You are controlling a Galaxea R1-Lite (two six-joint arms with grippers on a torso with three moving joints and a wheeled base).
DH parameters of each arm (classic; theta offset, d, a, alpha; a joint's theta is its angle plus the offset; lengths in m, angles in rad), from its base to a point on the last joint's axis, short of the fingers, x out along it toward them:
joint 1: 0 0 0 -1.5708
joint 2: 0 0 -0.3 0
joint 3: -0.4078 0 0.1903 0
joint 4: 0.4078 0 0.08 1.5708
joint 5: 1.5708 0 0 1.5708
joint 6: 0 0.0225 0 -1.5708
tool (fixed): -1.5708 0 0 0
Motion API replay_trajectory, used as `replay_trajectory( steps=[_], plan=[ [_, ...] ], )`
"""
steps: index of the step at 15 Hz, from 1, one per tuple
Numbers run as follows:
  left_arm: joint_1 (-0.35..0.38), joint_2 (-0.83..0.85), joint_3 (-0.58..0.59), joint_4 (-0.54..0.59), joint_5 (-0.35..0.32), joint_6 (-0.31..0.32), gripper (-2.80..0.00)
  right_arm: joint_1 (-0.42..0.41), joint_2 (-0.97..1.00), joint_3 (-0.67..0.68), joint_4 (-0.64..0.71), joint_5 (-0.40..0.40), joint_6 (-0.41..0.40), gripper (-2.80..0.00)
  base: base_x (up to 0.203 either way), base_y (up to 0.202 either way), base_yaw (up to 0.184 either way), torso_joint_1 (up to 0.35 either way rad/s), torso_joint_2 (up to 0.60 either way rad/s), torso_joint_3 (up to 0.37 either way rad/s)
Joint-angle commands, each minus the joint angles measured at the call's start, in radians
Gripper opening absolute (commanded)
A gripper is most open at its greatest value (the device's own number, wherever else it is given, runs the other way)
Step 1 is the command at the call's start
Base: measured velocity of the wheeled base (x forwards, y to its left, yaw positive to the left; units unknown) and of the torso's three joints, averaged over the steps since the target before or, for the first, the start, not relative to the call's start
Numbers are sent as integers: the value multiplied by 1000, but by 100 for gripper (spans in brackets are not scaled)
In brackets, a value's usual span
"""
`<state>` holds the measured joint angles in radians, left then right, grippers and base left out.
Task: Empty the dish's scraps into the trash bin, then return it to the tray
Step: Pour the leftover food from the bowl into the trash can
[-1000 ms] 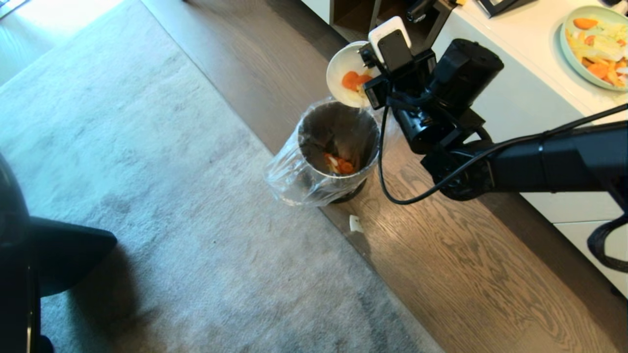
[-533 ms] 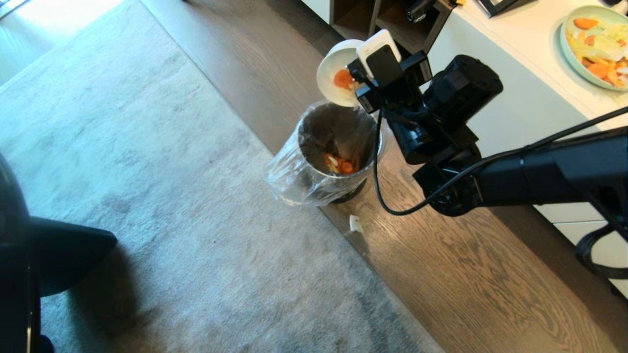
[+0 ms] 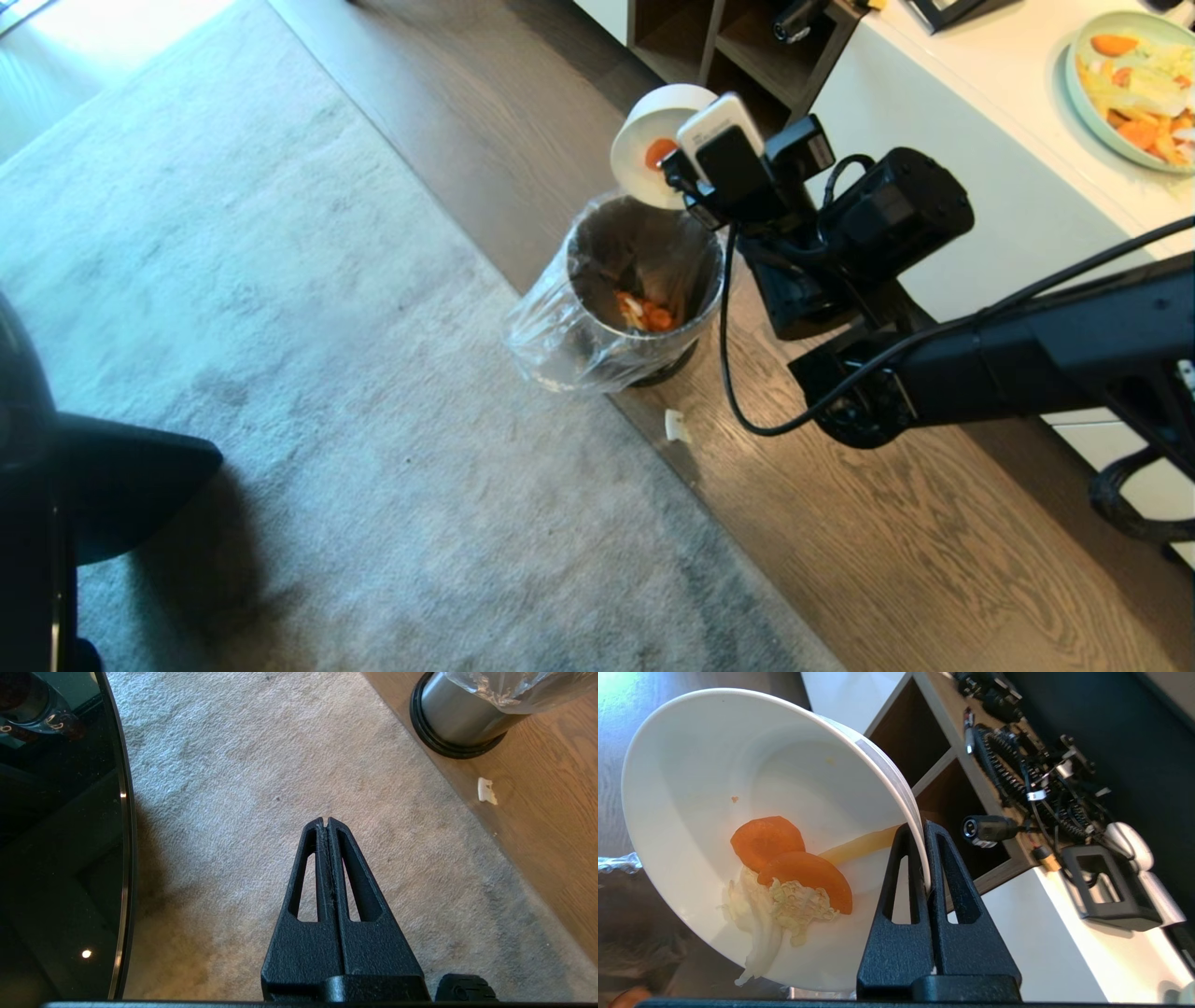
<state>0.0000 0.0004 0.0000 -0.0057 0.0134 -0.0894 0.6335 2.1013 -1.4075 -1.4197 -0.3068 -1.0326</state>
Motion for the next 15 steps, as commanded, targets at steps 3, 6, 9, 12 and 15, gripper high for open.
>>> replay_trajectory(
  steps=[3,6,9,12,15],
  plan=[
    [0,0,0,0,0,-1,-280,1,5,27,-76,48,-42,-280,0,0,0,0,0,0],
    [0,0,0,0,0,-1,-280,11,3,40,-120,161,-69,-280,0,0,0,0,0,0],
    [0,0,0,0,0,-1,-280,15,-1,83,-135,162,-70,-280,0,0,0,0,0,0],
    [0,0,0,0,0,-1,-280,15,-4,107,-148,164,-75,-280,0,0,0,0,0,0],
    [0,0,0,0,0,-1,-280,10,-10,105,-148,279,-79,-280,0,0,0,0,0,0]
  ],
)
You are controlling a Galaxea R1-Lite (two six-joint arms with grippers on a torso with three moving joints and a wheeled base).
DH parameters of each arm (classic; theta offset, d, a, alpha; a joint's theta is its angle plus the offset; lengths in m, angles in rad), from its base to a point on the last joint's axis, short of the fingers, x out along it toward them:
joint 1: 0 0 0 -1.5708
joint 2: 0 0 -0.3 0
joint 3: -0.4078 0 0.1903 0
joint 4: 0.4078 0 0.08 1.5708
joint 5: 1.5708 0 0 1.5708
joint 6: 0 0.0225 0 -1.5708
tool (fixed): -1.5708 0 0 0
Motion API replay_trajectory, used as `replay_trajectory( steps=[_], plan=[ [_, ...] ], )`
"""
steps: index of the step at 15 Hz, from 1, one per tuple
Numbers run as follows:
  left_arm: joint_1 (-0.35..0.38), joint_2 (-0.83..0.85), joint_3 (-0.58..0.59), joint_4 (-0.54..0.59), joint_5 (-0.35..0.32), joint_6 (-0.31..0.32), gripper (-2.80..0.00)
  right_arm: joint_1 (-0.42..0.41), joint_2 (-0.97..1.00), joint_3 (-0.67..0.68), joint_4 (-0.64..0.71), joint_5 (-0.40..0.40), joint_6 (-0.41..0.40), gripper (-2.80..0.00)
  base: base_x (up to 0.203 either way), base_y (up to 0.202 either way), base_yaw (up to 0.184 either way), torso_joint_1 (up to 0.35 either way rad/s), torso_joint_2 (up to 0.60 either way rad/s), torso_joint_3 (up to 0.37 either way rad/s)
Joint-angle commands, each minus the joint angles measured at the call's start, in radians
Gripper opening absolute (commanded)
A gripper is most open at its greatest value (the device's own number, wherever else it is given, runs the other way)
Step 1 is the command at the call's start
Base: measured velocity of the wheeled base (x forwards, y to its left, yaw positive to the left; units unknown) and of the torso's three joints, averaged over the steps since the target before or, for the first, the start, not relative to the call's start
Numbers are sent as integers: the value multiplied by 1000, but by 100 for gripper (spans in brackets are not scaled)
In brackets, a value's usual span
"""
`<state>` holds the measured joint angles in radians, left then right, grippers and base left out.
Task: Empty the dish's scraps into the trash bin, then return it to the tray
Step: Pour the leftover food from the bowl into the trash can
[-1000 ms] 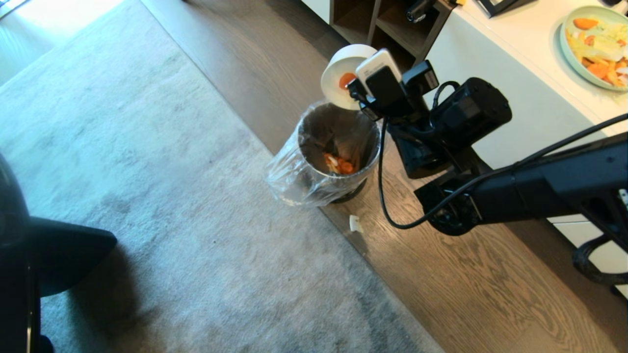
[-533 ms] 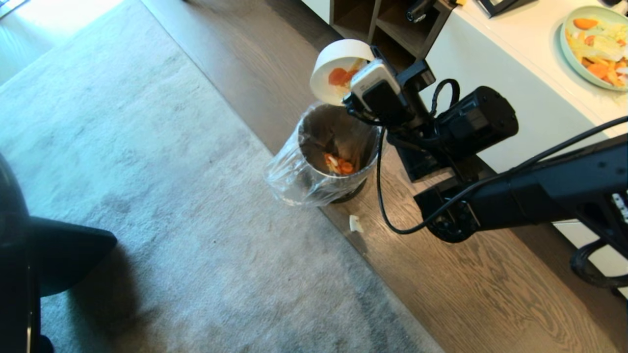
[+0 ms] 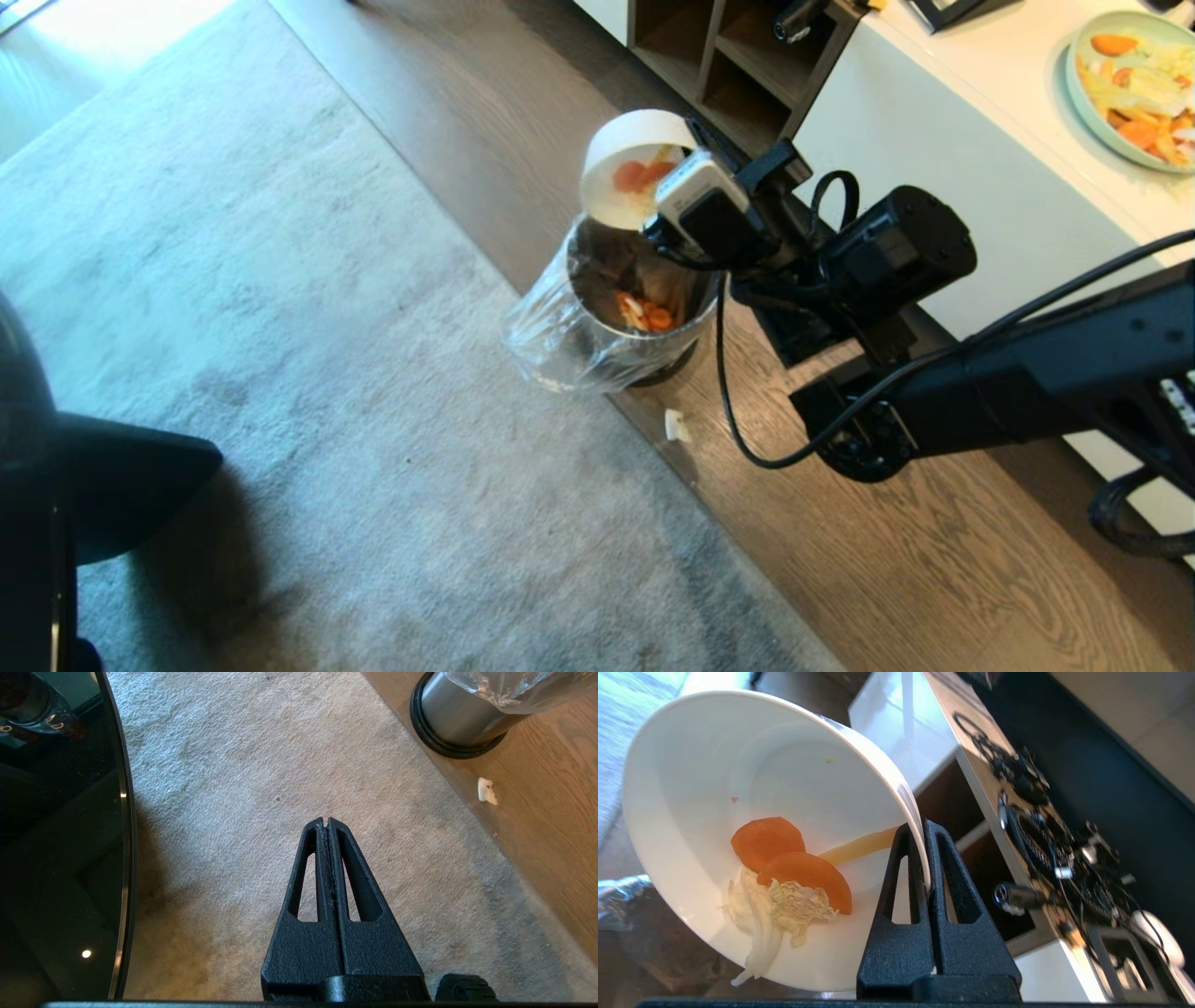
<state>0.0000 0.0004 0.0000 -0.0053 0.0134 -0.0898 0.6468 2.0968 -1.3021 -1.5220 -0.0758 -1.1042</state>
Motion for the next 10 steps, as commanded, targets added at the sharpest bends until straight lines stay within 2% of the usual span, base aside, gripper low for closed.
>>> replay_trajectory(
  steps=[1,4,6,10],
  plan=[
    [0,0,0,-1,0,-1,-280,-4,-12,1,-46,76,-9,-280,0,0,0,0,0,0],
    [0,0,0,-1,0,-1,-280,-7,-21,6,-46,93,-53,-280,0,0,0,0,0,0],
    [0,0,0,-1,0,-1,-280,-21,-23,-1,-46,157,-62,-280,0,0,0,0,0,0],
    [0,0,0,-1,0,-1,-280,-75,-17,-37,-46,228,-99,-280,0,0,0,0,0,0]
  ],
)
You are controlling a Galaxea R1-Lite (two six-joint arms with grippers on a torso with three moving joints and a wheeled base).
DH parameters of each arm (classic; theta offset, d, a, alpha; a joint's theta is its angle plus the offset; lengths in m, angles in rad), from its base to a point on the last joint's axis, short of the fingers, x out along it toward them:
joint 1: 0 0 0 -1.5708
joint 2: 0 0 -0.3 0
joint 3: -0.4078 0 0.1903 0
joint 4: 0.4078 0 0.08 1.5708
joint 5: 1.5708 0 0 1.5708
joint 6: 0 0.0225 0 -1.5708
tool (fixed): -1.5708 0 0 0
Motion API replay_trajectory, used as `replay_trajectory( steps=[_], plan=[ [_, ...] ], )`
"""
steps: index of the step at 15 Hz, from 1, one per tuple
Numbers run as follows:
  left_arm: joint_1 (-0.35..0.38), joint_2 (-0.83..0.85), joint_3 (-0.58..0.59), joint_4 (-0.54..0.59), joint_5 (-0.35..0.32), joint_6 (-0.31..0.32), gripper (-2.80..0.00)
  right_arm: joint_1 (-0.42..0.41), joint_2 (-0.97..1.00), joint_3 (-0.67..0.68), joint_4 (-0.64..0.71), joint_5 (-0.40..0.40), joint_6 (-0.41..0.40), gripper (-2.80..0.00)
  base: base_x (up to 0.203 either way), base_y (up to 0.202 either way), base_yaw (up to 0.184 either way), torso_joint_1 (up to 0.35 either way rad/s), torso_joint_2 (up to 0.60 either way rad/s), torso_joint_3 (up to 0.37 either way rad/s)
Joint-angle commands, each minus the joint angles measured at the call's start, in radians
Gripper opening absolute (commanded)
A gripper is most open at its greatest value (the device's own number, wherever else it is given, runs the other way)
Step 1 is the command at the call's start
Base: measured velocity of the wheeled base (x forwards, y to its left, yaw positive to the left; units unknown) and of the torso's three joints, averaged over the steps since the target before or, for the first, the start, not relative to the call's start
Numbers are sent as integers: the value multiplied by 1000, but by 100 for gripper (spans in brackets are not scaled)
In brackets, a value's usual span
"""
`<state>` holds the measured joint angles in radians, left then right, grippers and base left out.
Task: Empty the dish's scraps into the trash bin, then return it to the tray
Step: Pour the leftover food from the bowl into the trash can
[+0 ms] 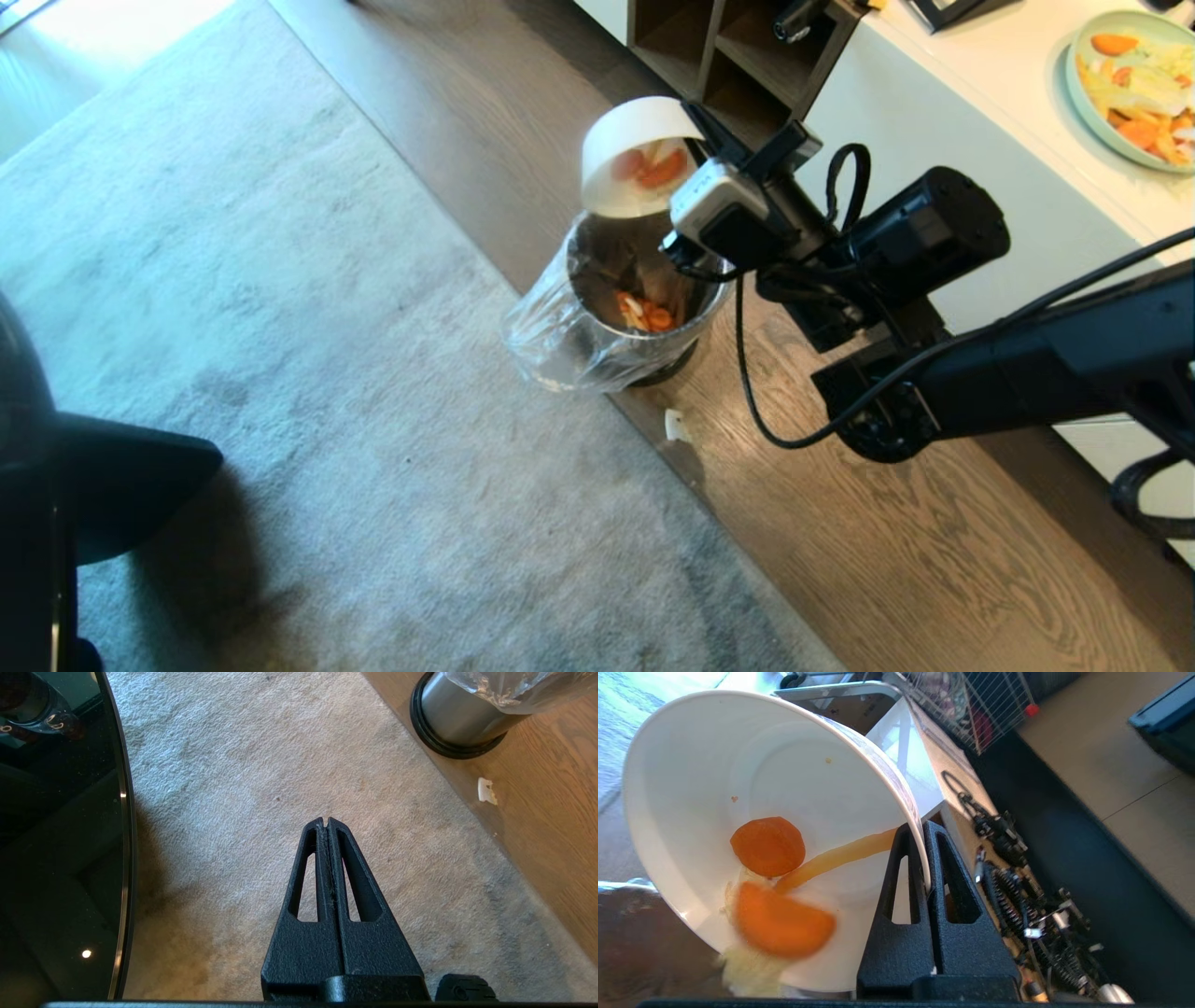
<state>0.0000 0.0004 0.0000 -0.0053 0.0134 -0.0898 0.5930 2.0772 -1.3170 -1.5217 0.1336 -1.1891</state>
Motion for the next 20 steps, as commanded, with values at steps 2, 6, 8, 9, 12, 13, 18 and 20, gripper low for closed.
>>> replay_trajectory(
  steps=[2,6,8,9,12,13,18,20],
  plan=[
    [0,0,0,-1,0,-1,-280,-56,10,-43,-46,77,-46,-280,0,0,0,0,0,0],
    [0,0,0,-1,0,-1,-280,-61,45,-105,-46,120,-65,-280,0,0,0,0,0,0],
    [0,0,0,-1,0,-1,-280,-61,64,-115,-46,124,-66,-280,0,0,0,0,0,0],
    [0,0,0,-1,0,-1,-280,-61,72,-129,-46,124,-66,-280,0,0,0,0,0,0],
    [0,0,0,-1,0,-1,-280,-61,108,-168,-46,138,-66,-280,0,0,0,0,0,0],
    [0,0,0,-1,0,-1,-280,-61,117,-193,-46,157,-66,-280,0,0,0,0,0,0],
    [0,0,0,-1,0,-1,-280,-61,122,-258,-46,178,-58,-280,0,0,0,0,0,0],
    [0,0,0,-1,0,-1,-280,-62,121,-263,-46,178,-45,-280,0,0,0,0,0,0]
  ],
)
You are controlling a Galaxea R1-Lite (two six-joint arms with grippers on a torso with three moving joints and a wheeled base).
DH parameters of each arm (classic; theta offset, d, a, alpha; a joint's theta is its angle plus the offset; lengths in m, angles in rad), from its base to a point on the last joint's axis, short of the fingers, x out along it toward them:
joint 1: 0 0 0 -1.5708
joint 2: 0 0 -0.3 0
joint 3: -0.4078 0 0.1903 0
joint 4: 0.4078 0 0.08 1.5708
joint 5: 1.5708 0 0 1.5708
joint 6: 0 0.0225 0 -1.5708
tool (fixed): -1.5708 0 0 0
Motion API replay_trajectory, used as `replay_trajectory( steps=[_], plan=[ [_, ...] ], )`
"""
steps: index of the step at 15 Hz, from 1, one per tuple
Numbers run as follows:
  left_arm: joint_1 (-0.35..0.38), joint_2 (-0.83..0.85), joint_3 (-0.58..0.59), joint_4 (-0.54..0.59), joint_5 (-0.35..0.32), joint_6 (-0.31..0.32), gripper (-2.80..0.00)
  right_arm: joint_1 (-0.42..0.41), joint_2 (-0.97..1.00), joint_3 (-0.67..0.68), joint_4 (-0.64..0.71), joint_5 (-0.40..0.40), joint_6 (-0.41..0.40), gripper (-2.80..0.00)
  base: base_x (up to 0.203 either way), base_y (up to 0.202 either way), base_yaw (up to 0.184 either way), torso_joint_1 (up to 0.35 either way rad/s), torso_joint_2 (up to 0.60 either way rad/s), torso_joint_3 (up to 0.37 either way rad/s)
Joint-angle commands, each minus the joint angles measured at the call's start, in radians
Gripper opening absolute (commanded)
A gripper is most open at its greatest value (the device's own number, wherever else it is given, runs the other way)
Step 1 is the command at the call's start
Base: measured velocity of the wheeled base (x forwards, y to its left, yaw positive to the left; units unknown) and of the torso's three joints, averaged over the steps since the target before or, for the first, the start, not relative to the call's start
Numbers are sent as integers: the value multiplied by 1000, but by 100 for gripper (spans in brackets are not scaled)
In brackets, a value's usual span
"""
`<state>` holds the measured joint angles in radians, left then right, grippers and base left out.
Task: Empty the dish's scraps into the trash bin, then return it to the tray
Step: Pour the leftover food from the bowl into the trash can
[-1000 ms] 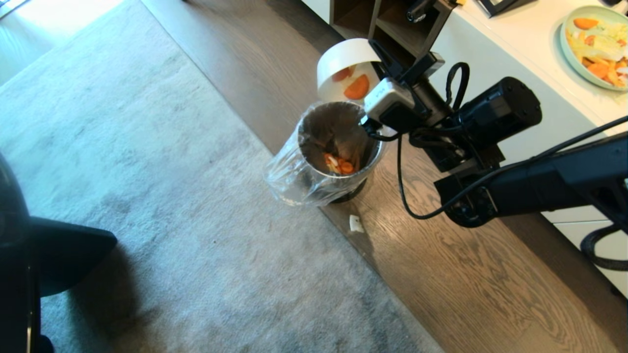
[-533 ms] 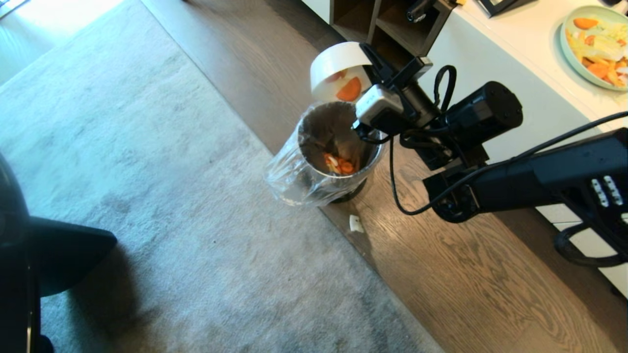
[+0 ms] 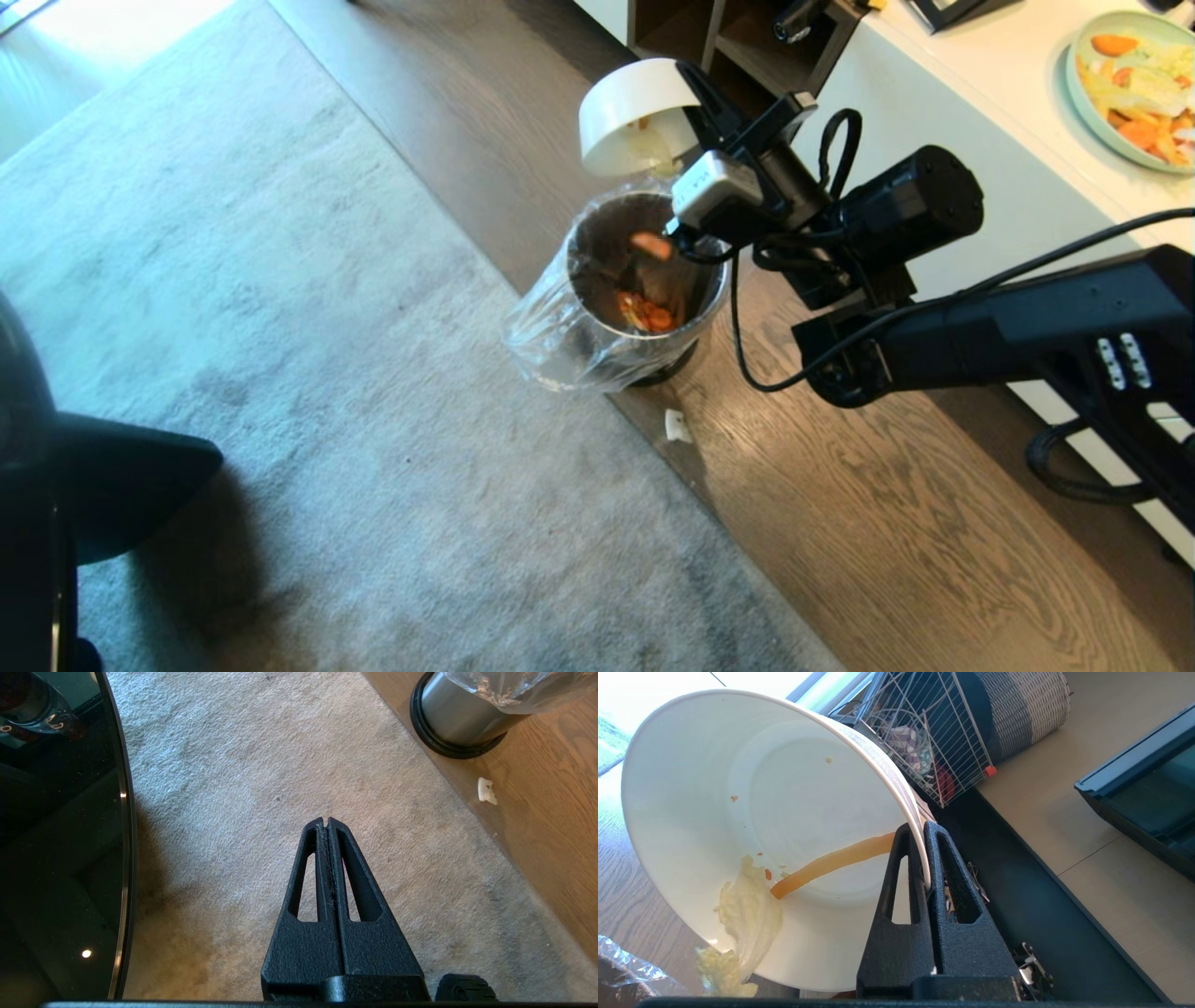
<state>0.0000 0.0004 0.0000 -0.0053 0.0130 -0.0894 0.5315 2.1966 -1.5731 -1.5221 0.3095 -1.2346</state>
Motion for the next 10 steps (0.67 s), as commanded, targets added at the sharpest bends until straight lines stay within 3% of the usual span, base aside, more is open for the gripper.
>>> replay_trajectory(
  steps=[1,10],
  plan=[
    [0,0,0,-1,1,-1,-280,-1,2,-8,-46,3,3,-280,0,0,0,0,0,0],
    [0,0,0,-1,1,-1,-280,17,-28,-71,-45,6,3,-280,0,0,0,0,0,0]
  ],
)
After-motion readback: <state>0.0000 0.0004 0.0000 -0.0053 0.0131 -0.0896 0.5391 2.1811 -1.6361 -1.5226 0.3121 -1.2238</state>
